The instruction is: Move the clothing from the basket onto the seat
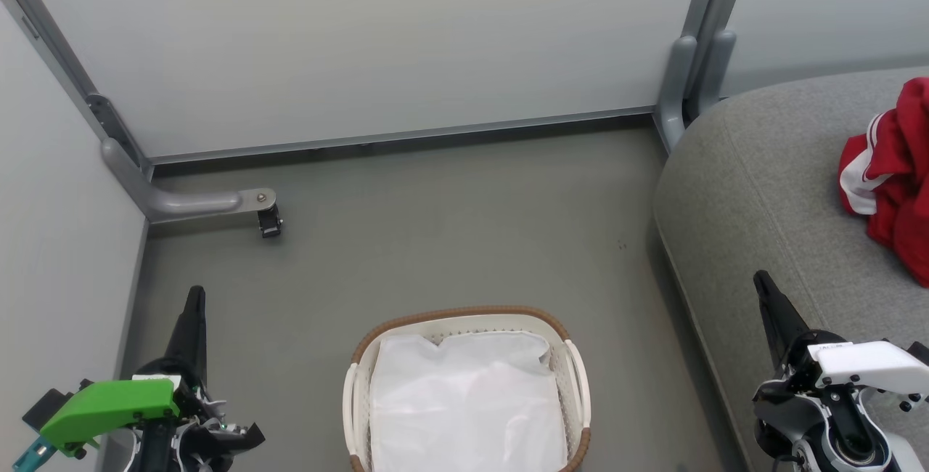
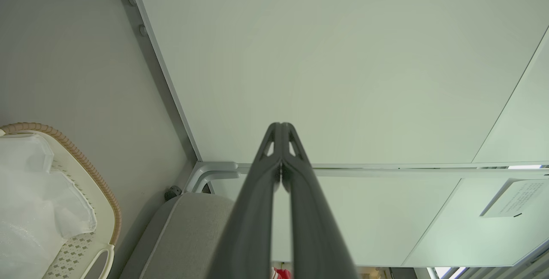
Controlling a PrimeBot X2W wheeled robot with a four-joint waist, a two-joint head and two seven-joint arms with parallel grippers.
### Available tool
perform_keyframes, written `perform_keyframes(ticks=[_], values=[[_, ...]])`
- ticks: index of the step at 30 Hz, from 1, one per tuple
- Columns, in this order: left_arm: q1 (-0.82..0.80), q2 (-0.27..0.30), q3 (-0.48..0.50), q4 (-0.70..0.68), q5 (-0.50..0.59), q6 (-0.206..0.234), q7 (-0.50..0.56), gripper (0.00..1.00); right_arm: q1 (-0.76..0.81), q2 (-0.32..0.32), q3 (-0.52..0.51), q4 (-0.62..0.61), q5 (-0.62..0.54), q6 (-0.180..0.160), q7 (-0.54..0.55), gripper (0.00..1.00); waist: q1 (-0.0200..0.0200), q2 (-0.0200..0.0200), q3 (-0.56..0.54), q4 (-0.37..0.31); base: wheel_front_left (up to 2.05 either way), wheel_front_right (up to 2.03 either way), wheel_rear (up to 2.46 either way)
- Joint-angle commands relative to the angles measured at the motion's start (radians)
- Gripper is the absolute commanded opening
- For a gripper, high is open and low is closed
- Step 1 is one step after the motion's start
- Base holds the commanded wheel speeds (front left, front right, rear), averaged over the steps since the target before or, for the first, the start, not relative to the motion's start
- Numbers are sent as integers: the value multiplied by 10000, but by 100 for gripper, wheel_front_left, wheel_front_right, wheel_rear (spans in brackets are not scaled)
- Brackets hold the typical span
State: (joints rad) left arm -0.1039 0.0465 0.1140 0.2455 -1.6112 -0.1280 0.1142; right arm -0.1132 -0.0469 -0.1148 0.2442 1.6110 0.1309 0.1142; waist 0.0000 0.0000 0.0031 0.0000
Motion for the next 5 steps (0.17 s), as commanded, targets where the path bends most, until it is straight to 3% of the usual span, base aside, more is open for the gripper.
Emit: perform_keyframes(ticks=[1, 5], values=[[-99, 69, 17, -19, -34, -59, 33, 0, 108, -62, -15, -25, 38, -3, 34, 0, 0, 0, 0, 0, 0, 0, 0], [-99, 69, 17, -19, -35, -59, 33, 0, 108, -62, -15, -25, 38, -3, 34, 0, 0, 0, 0, 0, 0, 0, 0]])
